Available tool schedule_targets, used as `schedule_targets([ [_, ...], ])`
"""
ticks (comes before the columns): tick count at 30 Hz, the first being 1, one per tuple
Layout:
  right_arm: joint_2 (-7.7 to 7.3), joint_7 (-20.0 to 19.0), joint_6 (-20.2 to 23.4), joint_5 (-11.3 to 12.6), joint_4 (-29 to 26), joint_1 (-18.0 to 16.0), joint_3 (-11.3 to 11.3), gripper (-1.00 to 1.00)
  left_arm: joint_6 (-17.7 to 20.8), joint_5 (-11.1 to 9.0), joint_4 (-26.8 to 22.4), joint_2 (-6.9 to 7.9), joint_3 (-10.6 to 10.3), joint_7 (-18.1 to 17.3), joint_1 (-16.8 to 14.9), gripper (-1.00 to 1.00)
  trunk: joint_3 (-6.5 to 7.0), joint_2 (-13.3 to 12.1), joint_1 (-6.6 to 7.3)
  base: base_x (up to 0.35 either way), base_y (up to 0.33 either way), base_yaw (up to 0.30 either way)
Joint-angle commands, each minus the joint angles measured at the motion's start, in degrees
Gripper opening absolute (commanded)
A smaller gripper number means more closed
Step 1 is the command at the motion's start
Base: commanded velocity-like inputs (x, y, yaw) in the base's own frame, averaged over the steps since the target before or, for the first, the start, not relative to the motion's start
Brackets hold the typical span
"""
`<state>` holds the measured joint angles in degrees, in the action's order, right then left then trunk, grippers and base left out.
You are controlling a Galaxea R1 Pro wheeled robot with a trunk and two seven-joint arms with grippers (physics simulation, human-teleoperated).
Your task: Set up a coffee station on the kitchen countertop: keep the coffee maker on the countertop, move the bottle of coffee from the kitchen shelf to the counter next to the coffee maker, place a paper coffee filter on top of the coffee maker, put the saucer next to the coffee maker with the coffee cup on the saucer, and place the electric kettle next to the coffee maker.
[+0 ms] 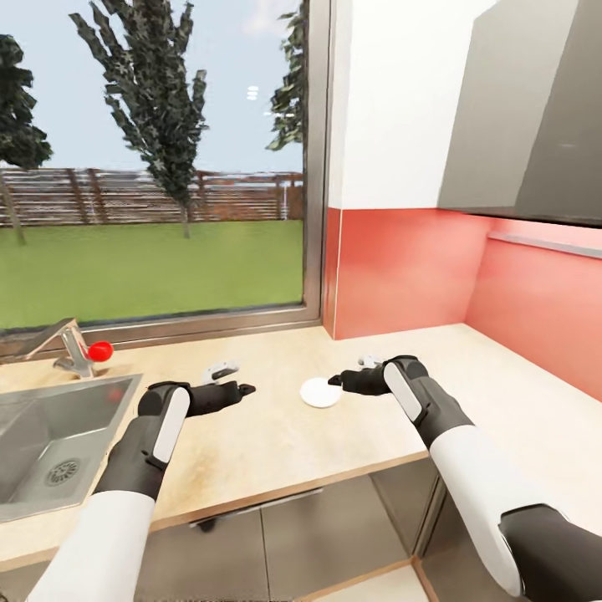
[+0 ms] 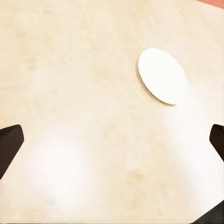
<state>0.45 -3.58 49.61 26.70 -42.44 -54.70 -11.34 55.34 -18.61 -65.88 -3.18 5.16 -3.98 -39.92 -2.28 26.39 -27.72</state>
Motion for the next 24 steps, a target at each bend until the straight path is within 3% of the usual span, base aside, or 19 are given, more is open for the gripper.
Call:
schedule_targets([
  [1,-0.01,-0.38,0.23,-0.42,0.06,-0.05,0.00,1.00,0.29,0.33,0.02,-0.07,0.20,-0.42,-0.05,1.00,-0.19,0.13,-0.03,0.000,0.000,0.197],
  [13,-0.01,-0.38,0.23,-0.42,0.24,-0.06,0.00,1.00,0.23,0.31,0.13,-0.17,-0.20,-0.50,-0.01,1.00,-0.35,0.13,-0.03,0.157,-0.104,0.042],
  [18,-0.07,-0.39,0.17,-0.42,1.93,0.02,0.01,1.00,0.13,0.31,1.23,-1.46,-1.76,-0.51,0.00,1.00,-0.35,0.13,-0.03,0.239,-0.172,0.000],
  [24,-0.02,-0.46,0.05,-0.42,4.28,0.03,0.00,1.00,-2.00,0.28,2.60,-1.74,-2.08,-0.51,0.01,1.00,-0.45,0.13,-0.03,0.106,-0.074,0.000],
])
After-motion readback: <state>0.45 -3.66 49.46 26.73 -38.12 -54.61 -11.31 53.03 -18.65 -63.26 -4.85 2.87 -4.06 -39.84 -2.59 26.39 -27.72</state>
